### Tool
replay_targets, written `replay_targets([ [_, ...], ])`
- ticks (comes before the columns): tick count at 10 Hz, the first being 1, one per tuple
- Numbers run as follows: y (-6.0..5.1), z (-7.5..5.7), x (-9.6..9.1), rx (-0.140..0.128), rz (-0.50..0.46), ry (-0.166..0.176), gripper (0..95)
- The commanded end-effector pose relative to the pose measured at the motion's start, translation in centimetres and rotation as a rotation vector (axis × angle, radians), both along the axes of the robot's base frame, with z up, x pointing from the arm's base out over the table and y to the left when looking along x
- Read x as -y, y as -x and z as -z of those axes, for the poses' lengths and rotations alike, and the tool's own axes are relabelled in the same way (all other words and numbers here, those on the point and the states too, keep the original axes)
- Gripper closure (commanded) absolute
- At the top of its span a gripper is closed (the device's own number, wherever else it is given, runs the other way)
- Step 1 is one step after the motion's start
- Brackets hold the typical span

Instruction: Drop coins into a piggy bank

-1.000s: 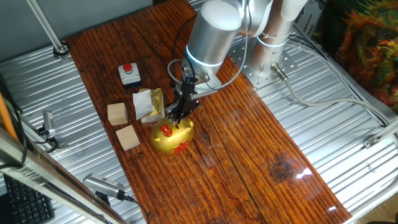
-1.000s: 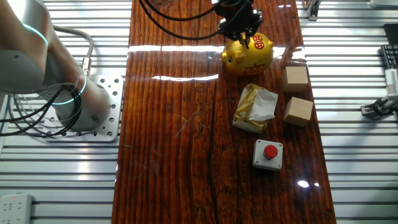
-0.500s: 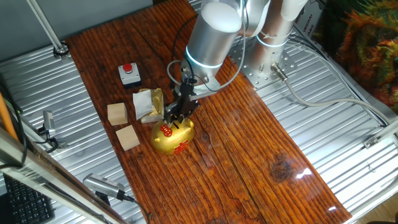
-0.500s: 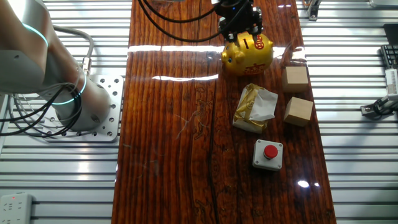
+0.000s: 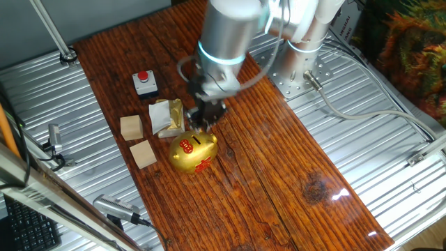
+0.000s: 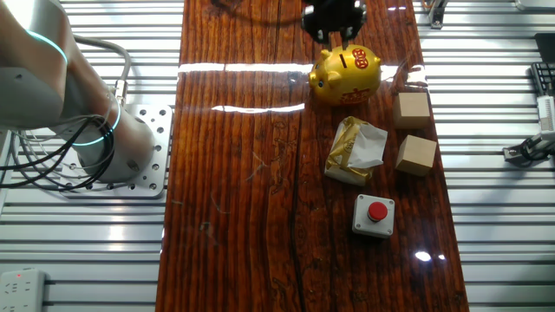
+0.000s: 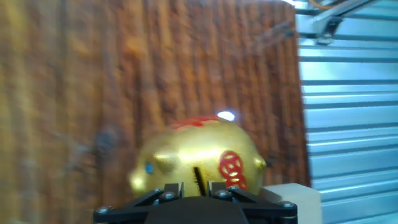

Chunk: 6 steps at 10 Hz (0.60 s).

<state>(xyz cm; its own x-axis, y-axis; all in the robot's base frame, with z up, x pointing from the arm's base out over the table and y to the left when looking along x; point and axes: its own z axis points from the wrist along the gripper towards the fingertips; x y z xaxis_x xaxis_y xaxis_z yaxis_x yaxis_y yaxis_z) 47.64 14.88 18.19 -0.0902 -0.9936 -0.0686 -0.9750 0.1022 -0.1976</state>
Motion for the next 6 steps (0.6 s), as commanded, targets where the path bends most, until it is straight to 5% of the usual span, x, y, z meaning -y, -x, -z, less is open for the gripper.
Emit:
replay_targets([
  [1, 1.4, -5.1, 2.1, -0.148, 0.327, -0.094, 76.0],
  [2, 2.2, -5.6, 3.1, -0.204, 0.501, -0.174, 76.0],
  [3, 2.4, -5.6, 3.3, -0.228, 0.536, -0.191, 76.0],
  [4, 3.8, -5.7, 4.9, -0.238, 0.742, -0.200, 76.0],
  [5, 4.6, -6.2, 5.6, -0.216, 0.942, -0.171, 76.0],
  [6, 5.0, -6.4, 6.0, -0.207, 1.164, -0.215, 76.0],
])
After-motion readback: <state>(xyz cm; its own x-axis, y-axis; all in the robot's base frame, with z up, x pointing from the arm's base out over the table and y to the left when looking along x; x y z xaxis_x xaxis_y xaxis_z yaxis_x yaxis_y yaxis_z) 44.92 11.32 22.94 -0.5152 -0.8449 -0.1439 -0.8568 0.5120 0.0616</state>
